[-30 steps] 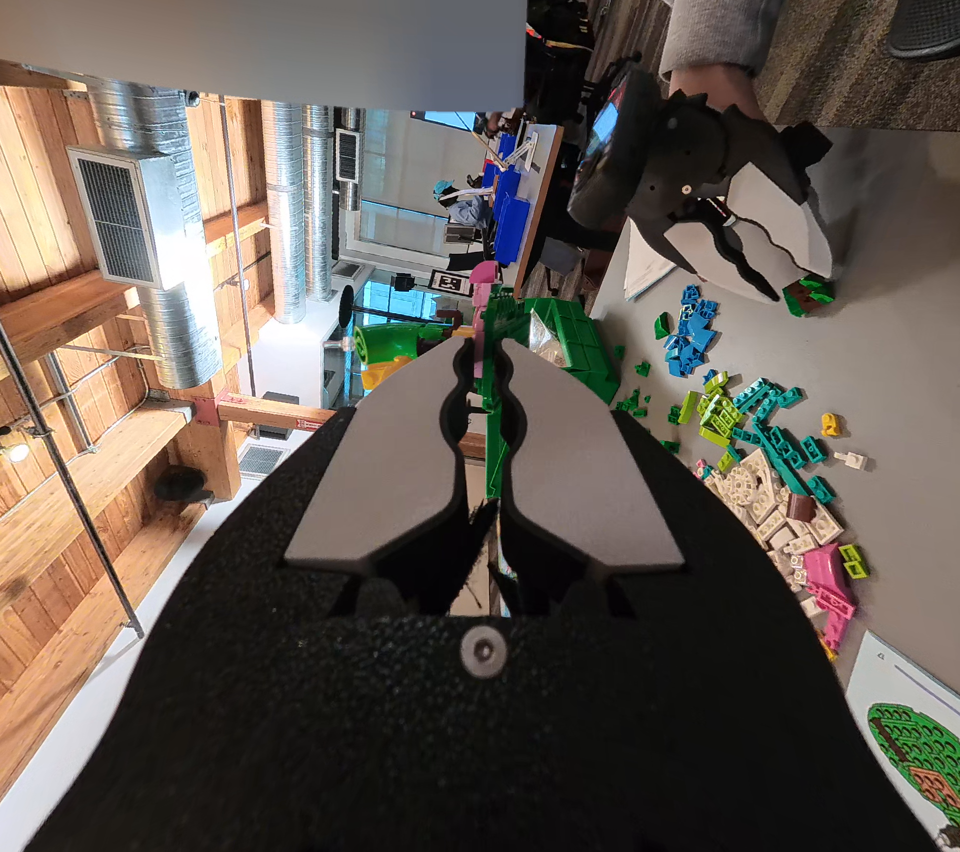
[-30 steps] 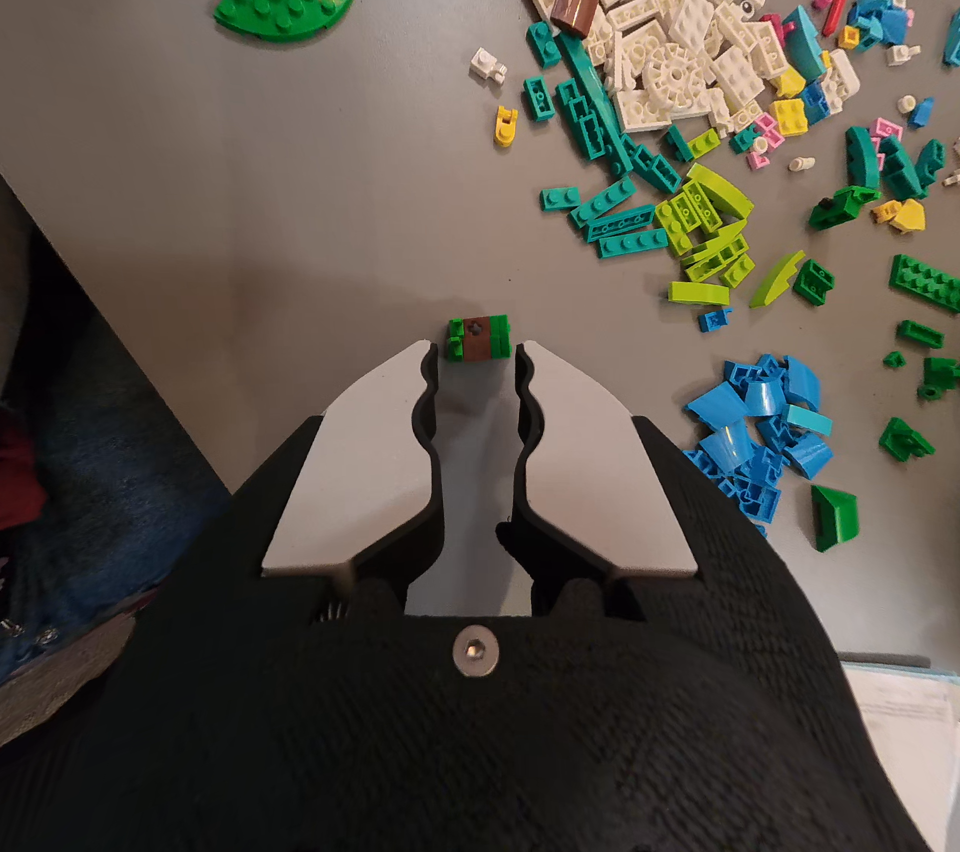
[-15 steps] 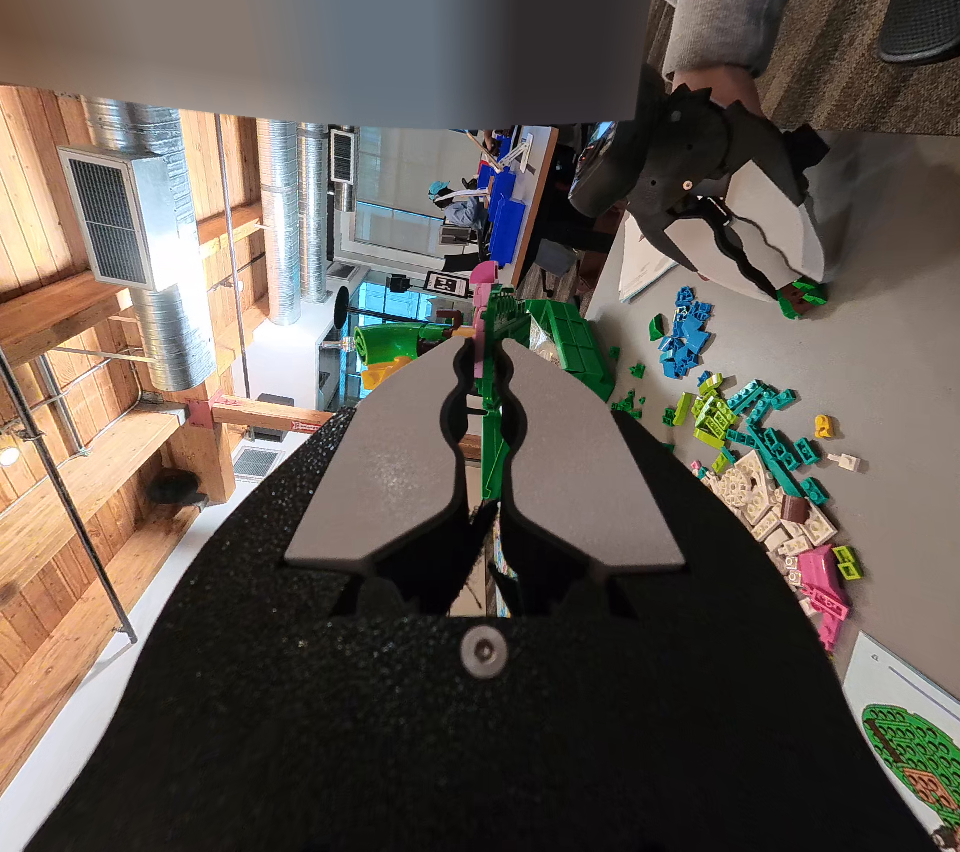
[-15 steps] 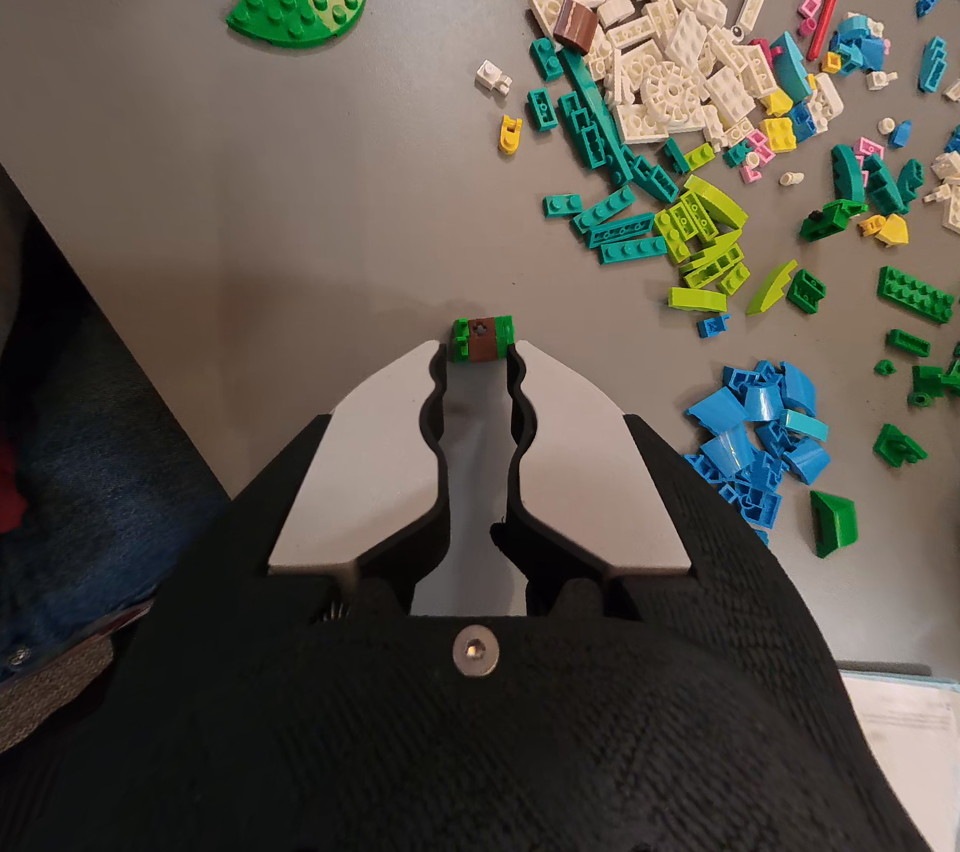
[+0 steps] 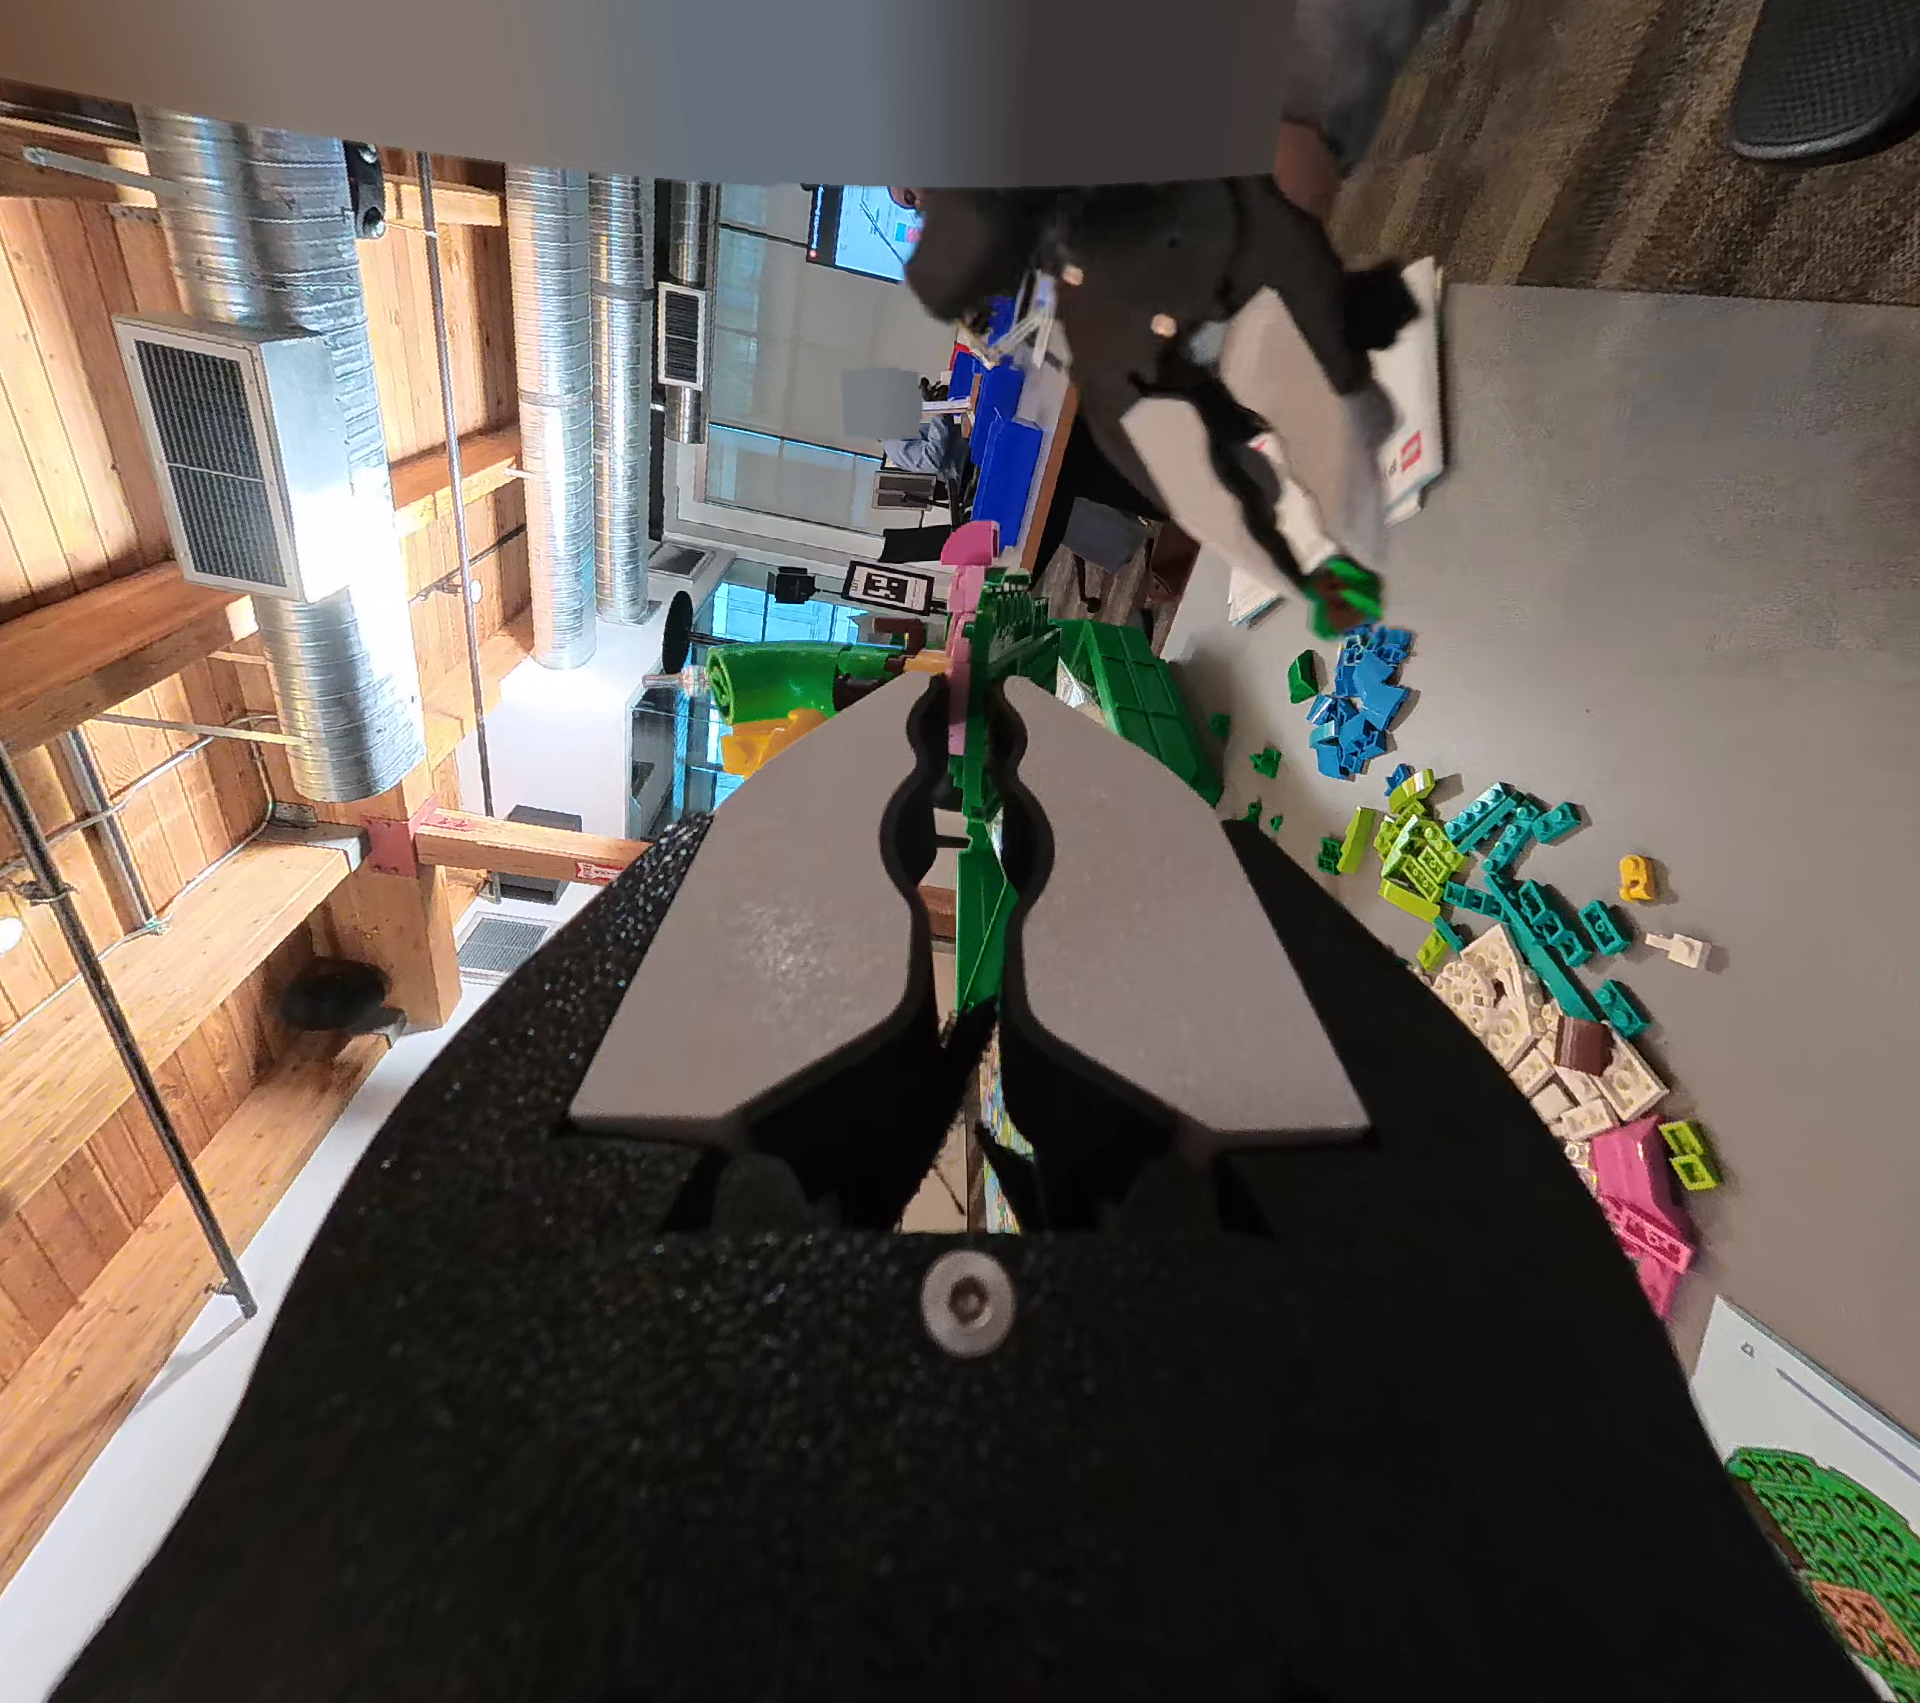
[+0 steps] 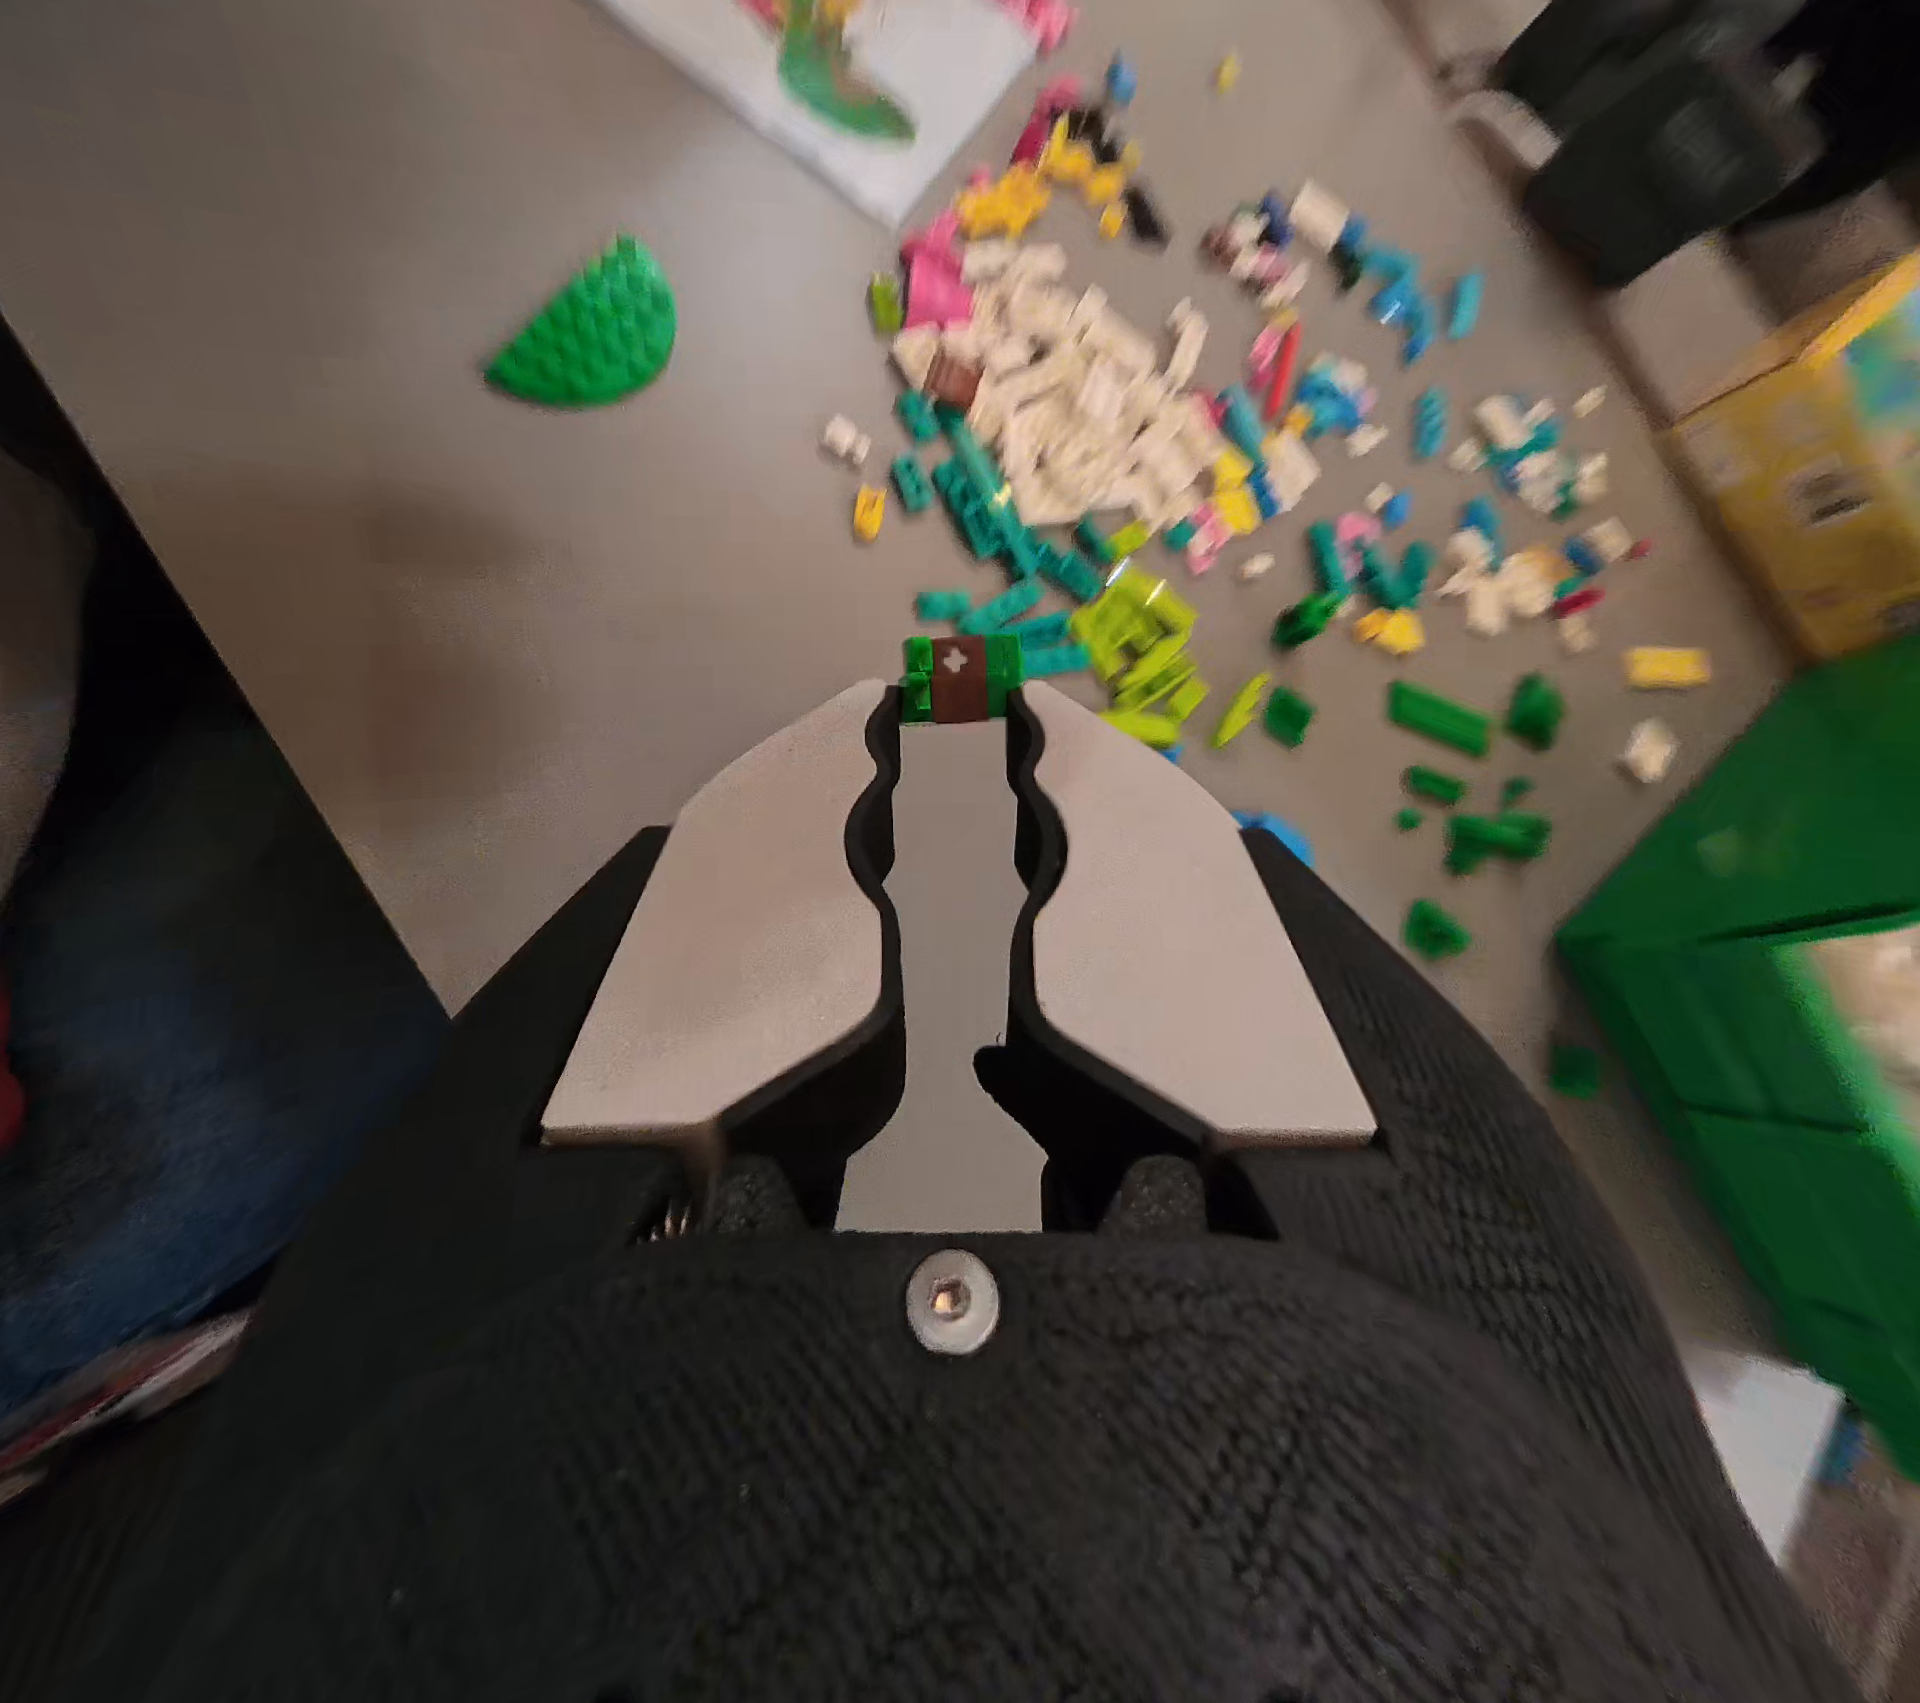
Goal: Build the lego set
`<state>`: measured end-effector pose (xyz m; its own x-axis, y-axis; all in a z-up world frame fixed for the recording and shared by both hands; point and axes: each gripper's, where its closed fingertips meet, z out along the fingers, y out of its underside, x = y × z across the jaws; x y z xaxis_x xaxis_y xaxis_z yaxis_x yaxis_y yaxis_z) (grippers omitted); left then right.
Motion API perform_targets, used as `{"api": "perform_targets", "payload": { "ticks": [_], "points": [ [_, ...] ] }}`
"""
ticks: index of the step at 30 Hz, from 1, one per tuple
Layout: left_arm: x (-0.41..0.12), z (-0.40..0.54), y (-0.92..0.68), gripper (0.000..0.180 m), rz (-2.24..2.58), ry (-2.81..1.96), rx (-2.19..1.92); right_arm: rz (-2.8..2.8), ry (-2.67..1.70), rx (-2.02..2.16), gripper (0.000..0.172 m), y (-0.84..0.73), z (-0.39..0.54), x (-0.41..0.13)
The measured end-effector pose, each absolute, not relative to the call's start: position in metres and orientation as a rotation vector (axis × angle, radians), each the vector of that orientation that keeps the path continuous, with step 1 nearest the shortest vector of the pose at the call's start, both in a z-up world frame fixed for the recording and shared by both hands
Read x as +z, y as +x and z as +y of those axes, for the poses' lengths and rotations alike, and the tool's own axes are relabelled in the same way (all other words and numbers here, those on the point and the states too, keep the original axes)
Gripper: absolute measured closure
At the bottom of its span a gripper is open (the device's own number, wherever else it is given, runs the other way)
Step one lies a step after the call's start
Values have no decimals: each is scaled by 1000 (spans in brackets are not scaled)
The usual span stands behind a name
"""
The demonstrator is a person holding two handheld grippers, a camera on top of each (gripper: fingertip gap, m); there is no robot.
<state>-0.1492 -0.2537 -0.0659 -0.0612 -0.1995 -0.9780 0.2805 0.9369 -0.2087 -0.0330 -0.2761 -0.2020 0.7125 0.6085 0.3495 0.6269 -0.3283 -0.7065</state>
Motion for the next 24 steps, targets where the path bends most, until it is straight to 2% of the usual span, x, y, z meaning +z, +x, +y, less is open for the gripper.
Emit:
{"api": "perform_targets", "payload": {
  "ticks": [5,10,24],
  "points": [
    [-66,-261,-149,175,1580,93,-411,-999,-1726,130,155,-54,-289,-92],
    [-61,-287,-156,175,1574,163,-457,-1165,-1610,502,155,-96,-314,-38],
    [-62,-297,-161,175,1620,138,-699,-1252,-1759,803,155,-124,-308,-59]
  ]
}}
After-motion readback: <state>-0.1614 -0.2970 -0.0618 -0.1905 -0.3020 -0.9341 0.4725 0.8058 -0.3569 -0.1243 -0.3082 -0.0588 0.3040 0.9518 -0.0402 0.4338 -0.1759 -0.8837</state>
